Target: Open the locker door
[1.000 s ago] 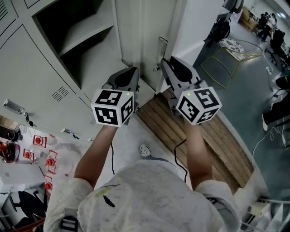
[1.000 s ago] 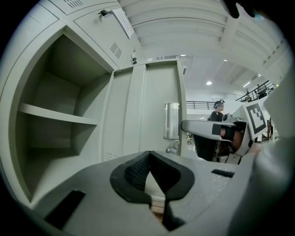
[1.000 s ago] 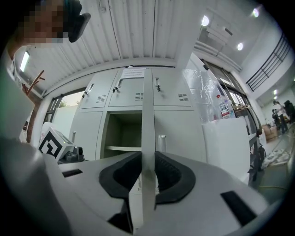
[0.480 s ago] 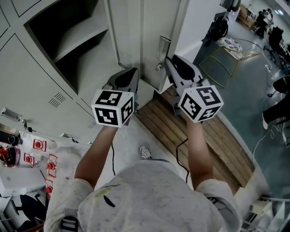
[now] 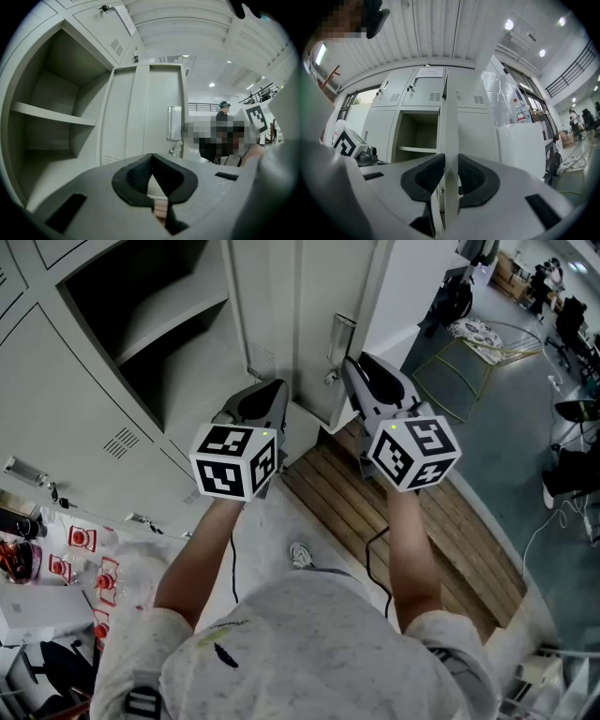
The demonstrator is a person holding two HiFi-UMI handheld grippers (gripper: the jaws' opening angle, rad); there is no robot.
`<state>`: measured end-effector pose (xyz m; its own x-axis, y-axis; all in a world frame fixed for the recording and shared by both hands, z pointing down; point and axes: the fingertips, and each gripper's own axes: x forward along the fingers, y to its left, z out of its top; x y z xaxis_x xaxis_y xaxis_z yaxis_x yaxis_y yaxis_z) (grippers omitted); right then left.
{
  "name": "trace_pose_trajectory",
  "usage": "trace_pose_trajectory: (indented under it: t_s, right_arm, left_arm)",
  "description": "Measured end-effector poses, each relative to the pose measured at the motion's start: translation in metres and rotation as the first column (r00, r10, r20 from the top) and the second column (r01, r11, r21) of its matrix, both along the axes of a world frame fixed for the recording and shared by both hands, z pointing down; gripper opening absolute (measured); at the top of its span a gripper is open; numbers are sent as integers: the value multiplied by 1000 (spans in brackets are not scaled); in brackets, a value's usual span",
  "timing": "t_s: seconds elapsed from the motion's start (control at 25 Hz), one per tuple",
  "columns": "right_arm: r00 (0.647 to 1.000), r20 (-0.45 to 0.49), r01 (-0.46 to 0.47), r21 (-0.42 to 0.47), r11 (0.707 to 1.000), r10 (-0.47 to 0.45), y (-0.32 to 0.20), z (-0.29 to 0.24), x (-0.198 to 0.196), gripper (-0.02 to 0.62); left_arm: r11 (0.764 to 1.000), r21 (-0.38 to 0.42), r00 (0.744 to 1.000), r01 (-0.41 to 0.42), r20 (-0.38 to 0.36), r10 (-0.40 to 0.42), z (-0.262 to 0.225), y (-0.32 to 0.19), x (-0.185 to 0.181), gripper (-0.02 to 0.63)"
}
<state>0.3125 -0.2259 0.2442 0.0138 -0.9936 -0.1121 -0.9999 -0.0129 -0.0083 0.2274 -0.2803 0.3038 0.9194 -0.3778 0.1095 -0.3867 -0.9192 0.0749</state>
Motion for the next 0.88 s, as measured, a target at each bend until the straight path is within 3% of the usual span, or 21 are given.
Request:
trace_pose_trajectory:
  t_s: [0.4, 0.88]
  right_arm:
    - [1000, -8, -22, 6, 1000, 22, 15, -1, -17, 83]
    - [1000, 4, 26, -16, 1000, -26, 25, 7, -70, 72]
  left_arm:
    - [1000, -6, 1000, 1, 2, -1, 3, 10, -19, 6]
    - [999, -13, 999, 31, 11, -31, 5, 24, -66, 6]
